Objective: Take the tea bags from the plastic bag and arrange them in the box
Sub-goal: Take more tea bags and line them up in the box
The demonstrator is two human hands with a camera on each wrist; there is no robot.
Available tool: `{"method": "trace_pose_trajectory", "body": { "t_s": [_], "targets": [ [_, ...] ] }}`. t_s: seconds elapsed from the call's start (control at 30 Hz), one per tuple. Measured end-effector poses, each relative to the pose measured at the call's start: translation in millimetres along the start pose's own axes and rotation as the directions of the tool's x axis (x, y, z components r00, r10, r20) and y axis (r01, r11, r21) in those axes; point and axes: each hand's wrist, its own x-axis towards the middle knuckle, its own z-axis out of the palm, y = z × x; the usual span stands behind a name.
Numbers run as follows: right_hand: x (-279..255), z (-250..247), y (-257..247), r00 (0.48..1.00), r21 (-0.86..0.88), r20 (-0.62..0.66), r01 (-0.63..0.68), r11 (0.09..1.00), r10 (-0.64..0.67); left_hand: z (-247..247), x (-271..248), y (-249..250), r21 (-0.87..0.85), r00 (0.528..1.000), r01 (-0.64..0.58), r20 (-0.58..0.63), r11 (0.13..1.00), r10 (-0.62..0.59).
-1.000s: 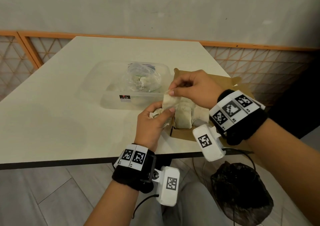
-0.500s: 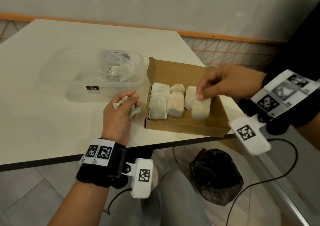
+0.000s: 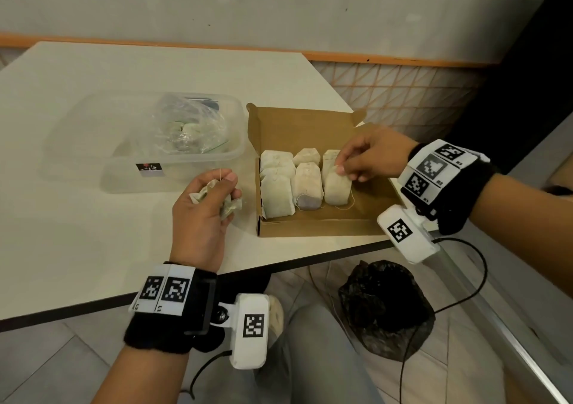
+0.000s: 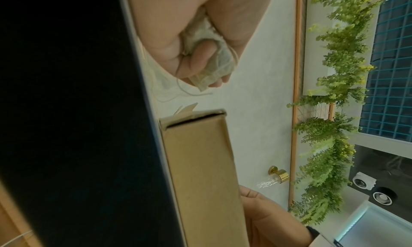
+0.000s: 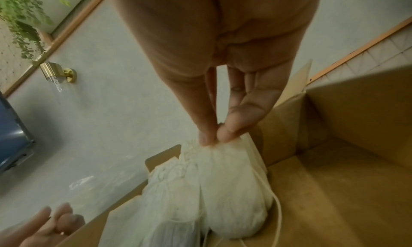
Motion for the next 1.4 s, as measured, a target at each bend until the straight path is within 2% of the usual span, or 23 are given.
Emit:
{"method": "trace_pose_trajectory", "body": {
  "t_s": [0.2, 0.33, 0.47, 0.6, 0.67, 0.77, 0.83, 0.93, 1.0, 1.07, 1.13, 1.2, 1.27, 1.4],
  "targets": [
    [0.8, -2.1, -4.7, 0.999, 0.065, -0.023, -0.046, 0.997, 0.047, 0.1, -0.2, -0.3, 0.007, 1.0, -0.009, -0.001, 1.0, 0.009],
    [-15.8, -9.1, 3.6, 0.988, 0.116, -0.137, -0.054, 0.992, 0.07, -1.0, -0.2, -1.6, 0.011, 1.0, -0.015, 0.002, 1.0, 0.015],
    [-39.7, 4.9, 18.8, 0.987, 0.011, -0.113, -0.111, 0.994, 0.111, -1.1, 1.2, -3.4, 0.009, 1.0, -0.013, 0.006, 1.0, 0.013],
    [-42.9, 29.6, 30.0, 0.99, -0.218, -0.141, -0.042, 0.975, 0.011, -0.4, 0.9, -1.8, -0.028, 1.0, 0.007, -0.009, 1.0, -0.007],
    [-42.3, 34.8, 29.8, 0.986, -0.258, -0.162, -0.005, 0.966, -0.039, -0.8, 1.0, 0.2, -0.072, 0.999, 0.034, -0.017, 0.997, -0.036],
    [-42.3, 34.7, 27.4, 0.972, -0.227, -0.225, 0.009, 0.974, -0.061, -1.6, 3.6, 2.7, -0.156, 0.992, 0.129, 0.022, 0.979, -0.128],
    [-45.4, 33.9, 19.9, 0.94, -0.21, -0.322, 0.046, 0.977, -0.114, -2.8, 4.0, 6.2, -0.247, 0.977, 0.212, 0.056, 0.946, -0.204],
    [-55.6, 44.9, -4.5, 0.882, -0.103, -0.407, 0.213, 0.972, -0.237, -3.9, 1.5, 11.7, -0.404, 0.952, 0.307, 0.117, 0.862, -0.284],
    [-59.3, 62.7, -23.6, 0.893, 0.019, -0.33, 0.332, 0.943, -0.307, -5.1, 0.6, 12.8, -0.452, 0.939, 0.343, 0.142, 0.823, -0.313],
    [-57.6, 86.3, -39.3, 0.908, 0.087, -0.203, 0.39, 0.917, -0.367, -5.1, 0.8, 12.6, -0.459, 0.93, 0.364, 0.14, 0.81, -0.338],
    [-51.4, 107.5, -50.8, 0.891, 0.072, -0.123, 0.448, 0.891, -0.438, -3.7, 1.8, 11.6, -0.434, 0.916, 0.395, 0.118, 0.81, -0.383],
    [-43.2, 122.5, -57.1, 0.871, -0.014, -0.059, 0.488, 0.872, -0.488, -2.5, 2.6, 10.6, -0.427, 0.901, 0.425, 0.115, 0.798, -0.418],
    [-36.1, 130.4, -59.6, 0.872, -0.023, -0.05, 0.486, 0.873, -0.487, -2.9, 3.1, 9.4, -0.429, 0.901, 0.432, 0.156, 0.794, -0.406],
    [-27.5, 131.7, -57.3, 0.894, 0.169, -0.179, 0.439, 0.883, -0.411, -4.3, 2.2, 7.4, -0.422, 0.894, 0.446, 0.252, 0.789, -0.37]
  ]
}}
